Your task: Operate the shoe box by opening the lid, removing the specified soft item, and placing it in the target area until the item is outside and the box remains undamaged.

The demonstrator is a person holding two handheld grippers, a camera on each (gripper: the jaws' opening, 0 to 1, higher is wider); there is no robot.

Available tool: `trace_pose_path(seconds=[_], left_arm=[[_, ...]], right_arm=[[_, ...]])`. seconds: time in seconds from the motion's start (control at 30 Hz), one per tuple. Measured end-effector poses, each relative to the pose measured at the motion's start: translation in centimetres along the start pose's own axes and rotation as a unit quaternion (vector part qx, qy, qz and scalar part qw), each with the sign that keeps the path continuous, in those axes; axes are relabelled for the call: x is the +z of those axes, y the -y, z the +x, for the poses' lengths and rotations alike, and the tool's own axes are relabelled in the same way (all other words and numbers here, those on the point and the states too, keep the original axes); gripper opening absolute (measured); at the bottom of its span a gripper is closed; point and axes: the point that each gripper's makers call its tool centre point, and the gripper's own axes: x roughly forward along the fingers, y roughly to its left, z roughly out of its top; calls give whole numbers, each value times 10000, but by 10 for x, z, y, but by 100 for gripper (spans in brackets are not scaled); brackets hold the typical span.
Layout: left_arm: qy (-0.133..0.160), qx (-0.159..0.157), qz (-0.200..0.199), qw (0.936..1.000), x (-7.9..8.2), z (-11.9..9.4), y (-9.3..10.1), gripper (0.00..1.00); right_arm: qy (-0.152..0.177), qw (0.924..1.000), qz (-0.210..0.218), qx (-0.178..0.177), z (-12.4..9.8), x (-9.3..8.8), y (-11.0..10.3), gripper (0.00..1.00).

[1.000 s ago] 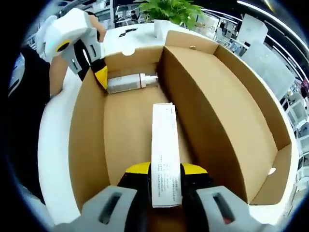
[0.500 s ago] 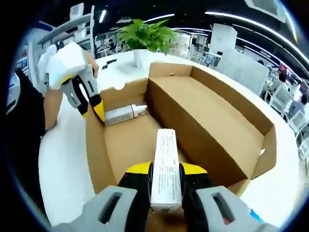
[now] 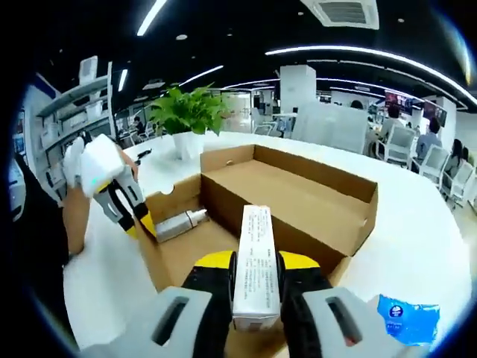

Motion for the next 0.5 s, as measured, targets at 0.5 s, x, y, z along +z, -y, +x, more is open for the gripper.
trace_pose_path(seconds=[0.5], left_arm=[[-24, 25, 32, 10000, -1, 0, 0, 8]], right_arm=[[1338, 9787, 1555, -48, -84, 8, 6, 21]])
